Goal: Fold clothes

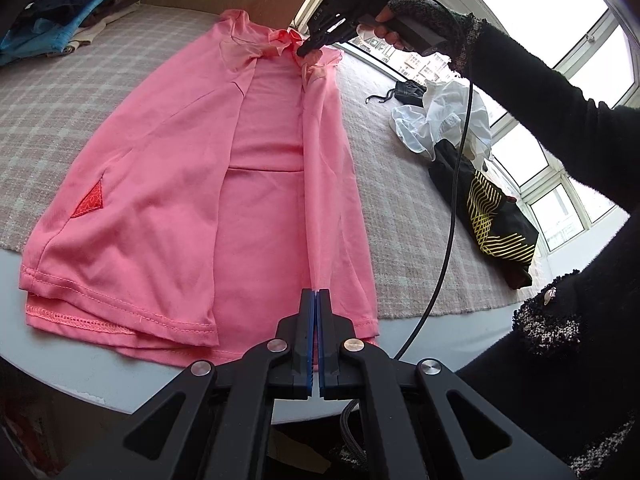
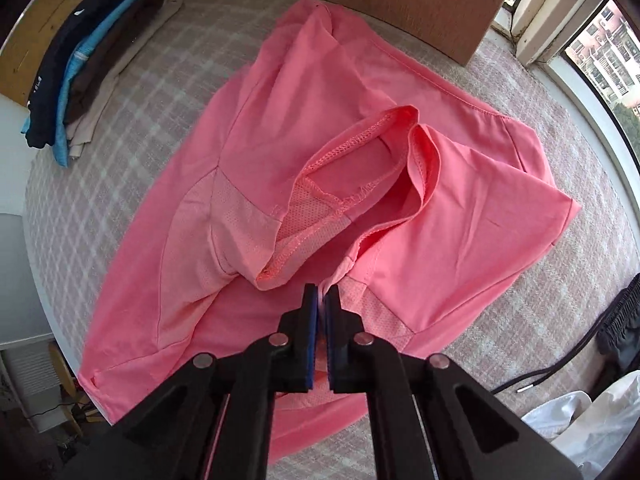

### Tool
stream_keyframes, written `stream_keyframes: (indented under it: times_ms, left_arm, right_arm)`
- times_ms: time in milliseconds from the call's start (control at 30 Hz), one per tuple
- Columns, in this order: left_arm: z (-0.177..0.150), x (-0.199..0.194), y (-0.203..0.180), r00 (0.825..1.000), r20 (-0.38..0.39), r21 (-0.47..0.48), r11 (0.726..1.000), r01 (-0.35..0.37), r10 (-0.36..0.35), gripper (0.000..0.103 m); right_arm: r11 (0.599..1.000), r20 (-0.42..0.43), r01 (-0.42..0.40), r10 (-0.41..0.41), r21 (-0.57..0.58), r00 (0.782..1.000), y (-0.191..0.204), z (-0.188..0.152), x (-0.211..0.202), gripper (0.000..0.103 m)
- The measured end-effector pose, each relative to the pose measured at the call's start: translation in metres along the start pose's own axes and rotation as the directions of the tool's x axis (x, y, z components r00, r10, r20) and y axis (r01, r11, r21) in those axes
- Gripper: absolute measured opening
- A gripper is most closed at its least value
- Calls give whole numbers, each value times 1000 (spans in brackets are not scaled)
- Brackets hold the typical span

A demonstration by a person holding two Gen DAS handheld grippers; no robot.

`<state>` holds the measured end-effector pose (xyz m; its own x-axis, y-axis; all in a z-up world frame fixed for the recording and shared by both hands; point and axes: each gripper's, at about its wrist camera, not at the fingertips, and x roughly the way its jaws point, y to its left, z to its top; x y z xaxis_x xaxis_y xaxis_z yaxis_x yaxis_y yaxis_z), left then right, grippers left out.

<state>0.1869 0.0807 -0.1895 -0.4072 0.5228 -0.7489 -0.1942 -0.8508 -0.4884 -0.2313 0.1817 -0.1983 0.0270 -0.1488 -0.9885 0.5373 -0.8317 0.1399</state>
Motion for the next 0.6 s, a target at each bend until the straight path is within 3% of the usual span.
stream_keyframes:
  times_ms: [167, 233, 367, 533, 600]
  left_arm:
    - [-3, -3, 1, 1000, 7, -9, 1000, -7, 7, 0]
    - [-4, -4, 0, 1000, 7, -10, 1000, -7, 8, 0]
    - [-4, -8, -4, 1000, 26, -9, 1000, -5, 6, 0]
    - [-10, -2, 11, 998, -8, -33, 997, -67, 66, 0]
    - [-10, -8, 13, 996, 8, -41, 996, -85, 85, 0]
  right_arm:
    - [998, 48, -65, 63, 24, 997, 6, 7, -14, 4]
    - [989, 64, -118, 113, 87, 992, -6, 10, -12, 4]
    - [990, 76, -76, 67, 119, 995, -17, 19, 3, 4]
    - [995, 93, -62, 54, 77, 994, -6, 16, 8, 5]
    - [999, 104, -29, 26, 25, 994, 3, 11, 0, 17]
